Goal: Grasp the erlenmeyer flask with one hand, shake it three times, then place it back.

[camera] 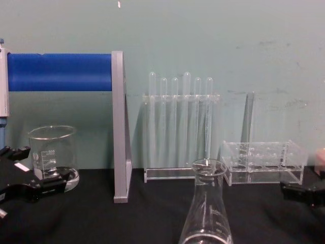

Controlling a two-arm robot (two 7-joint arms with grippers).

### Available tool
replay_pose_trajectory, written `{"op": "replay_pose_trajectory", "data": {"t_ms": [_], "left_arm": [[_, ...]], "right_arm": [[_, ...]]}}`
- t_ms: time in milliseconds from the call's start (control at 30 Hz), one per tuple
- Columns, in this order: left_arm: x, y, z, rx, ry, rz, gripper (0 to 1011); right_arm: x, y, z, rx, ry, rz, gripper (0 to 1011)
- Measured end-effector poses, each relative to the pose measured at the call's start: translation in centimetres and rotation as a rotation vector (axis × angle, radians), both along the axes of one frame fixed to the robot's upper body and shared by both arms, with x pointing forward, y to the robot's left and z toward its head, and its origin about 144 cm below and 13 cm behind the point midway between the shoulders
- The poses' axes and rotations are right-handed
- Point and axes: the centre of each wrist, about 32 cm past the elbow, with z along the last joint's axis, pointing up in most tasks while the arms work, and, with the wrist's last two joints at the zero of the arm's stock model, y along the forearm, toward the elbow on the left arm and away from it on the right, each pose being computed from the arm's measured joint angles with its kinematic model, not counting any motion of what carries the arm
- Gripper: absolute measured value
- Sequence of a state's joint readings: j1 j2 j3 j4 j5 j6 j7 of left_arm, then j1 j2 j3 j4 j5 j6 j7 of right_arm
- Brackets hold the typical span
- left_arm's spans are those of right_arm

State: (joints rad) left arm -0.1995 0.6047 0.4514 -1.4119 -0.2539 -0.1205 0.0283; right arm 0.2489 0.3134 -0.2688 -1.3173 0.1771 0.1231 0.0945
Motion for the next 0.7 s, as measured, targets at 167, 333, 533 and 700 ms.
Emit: {"op": "replay_pose_trajectory", "data": {"t_ms": [167, 333, 533, 700], "left_arm": [[0.0, 0.0, 0.0, 0.0, 0.0, 0.0, 1001], [0.0, 0.0, 0.0, 0.0, 0.0, 0.0, 1001], [0.0, 0.0, 0.0, 0.0, 0.0, 0.0, 1001], [0.0, 0.0, 0.0, 0.0, 0.0, 0.0, 1001]], "right_arm": [[-0.27, 0.23, -0.16, 0.002, 0.013, 0.0, 1003], [-0.24, 0.21, -0.12, 0.002, 0.011, 0.0, 1002], [-0.19, 0.18, -0.1, 0.001, 0.01, 0.0, 1002], [-0.18, 0.17, -0.11, 0.001, 0.01, 0.0, 1003]]}}
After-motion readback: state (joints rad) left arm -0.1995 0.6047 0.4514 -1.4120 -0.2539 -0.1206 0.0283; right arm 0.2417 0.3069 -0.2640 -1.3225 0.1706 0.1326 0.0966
